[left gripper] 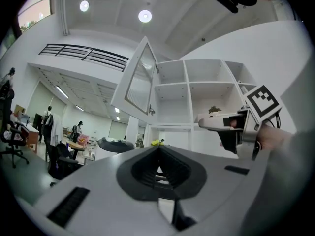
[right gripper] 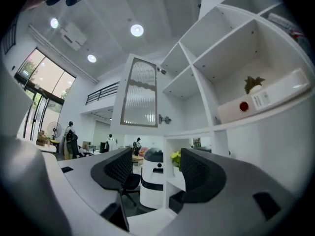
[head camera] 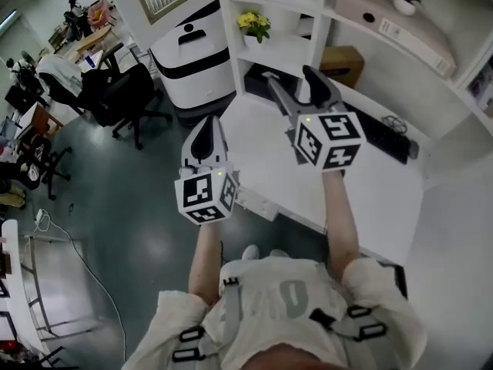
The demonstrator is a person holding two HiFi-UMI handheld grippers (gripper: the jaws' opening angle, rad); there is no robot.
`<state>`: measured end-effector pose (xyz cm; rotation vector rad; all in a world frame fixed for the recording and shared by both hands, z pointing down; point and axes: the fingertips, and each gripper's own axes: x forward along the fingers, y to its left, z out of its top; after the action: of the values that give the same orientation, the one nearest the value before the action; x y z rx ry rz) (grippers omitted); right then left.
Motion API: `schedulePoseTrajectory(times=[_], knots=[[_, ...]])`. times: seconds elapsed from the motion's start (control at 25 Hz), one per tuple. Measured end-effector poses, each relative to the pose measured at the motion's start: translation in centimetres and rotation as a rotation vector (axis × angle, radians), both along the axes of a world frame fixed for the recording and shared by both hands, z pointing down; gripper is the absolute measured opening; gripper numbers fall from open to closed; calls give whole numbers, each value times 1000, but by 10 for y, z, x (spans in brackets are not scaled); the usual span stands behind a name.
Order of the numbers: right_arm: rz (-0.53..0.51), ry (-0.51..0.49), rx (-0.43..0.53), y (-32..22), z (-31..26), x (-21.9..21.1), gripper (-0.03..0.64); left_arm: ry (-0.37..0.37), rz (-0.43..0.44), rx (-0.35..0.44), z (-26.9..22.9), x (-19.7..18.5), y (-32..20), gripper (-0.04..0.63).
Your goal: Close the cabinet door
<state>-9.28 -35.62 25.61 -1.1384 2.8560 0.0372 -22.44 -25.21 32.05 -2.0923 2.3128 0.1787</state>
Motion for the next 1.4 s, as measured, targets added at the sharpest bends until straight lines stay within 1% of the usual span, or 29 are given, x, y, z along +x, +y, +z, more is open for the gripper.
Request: schedulePoseTrajectory(times=[0.08, 0.28, 0.4, 0.64, 0.72, 0.92, 1.04, 1.2, 1.4], knots=[[-35, -16, 54, 1, -32, -21, 284, 6, -33, 14, -9, -16, 7, 5], [-129, -68, 185, 16, -106, -80, 282, -20, -117, 39, -28, -52, 30, 5], [-180, -103, 234, 31, -139, -120, 282, -32, -172, 35, -31, -72, 50, 5], [-255, -97, 309, 58, -185, -201, 283, -51, -265, 34, -34, -109, 84, 5], [-245, -88, 327, 58, -193, -224, 282, -53, -294, 33, -34, -119, 96, 5], [-169, -49, 364, 47, -201, -271, 282, -55, -360, 27, -32, -143, 124, 5], [-150, -36, 359, 45, -200, -292, 282, -50, -401, 18, -26, -157, 140, 5], [-111, -54, 342, 38, -199, -303, 283, -30, -451, 23, -21, -173, 160, 5], [-117, -38, 311, 37, -192, -316, 283, -21, -504, 25, -18, -186, 180, 5]])
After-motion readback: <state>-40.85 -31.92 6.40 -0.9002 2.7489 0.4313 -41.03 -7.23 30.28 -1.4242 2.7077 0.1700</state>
